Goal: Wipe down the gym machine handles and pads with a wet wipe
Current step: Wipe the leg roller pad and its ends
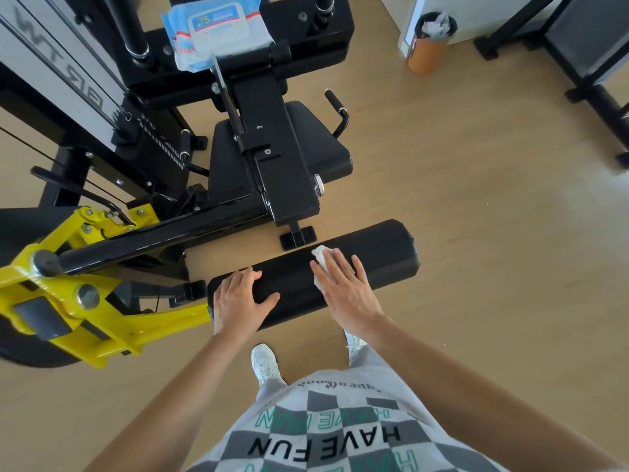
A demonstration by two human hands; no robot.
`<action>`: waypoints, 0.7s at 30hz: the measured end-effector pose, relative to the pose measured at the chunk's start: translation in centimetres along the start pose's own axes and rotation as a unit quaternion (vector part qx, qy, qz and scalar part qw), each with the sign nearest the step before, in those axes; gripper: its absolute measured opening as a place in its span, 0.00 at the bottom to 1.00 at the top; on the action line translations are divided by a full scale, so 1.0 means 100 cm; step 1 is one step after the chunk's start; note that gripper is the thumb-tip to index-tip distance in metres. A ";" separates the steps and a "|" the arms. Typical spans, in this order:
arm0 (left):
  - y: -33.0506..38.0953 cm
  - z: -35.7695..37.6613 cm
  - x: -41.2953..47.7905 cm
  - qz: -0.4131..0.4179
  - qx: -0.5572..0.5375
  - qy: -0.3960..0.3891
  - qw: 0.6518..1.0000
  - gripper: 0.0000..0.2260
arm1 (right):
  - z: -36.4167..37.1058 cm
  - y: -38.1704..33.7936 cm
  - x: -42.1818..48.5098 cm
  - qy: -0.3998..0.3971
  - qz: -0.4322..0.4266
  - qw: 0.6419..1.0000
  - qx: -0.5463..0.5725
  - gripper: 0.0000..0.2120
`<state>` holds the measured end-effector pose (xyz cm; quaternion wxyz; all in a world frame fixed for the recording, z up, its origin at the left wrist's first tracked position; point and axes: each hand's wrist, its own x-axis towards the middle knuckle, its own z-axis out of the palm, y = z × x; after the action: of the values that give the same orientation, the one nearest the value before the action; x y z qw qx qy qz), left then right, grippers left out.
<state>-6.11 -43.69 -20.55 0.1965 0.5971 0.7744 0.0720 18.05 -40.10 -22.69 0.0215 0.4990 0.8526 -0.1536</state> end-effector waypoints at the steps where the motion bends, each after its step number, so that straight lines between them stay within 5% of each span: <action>1: 0.000 0.000 -0.001 0.000 0.003 0.003 1.000 0.26 | 0.001 0.000 -0.003 0.006 -0.005 1.000 0.002 0.32; 13: -0.008 0.001 -0.005 0.018 -0.006 0.001 1.000 0.25 | -0.011 0.086 -0.023 0.063 0.150 0.986 -0.029 0.28; 21: -0.054 -0.012 -0.023 -0.042 -0.032 0.062 0.997 0.21 | -0.001 0.033 -0.010 0.008 0.054 0.998 -0.034 0.31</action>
<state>-10.98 -47.22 -20.80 0.1696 0.5522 0.8066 0.1252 21.36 -39.38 -23.18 0.0404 0.5443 0.8294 -0.1191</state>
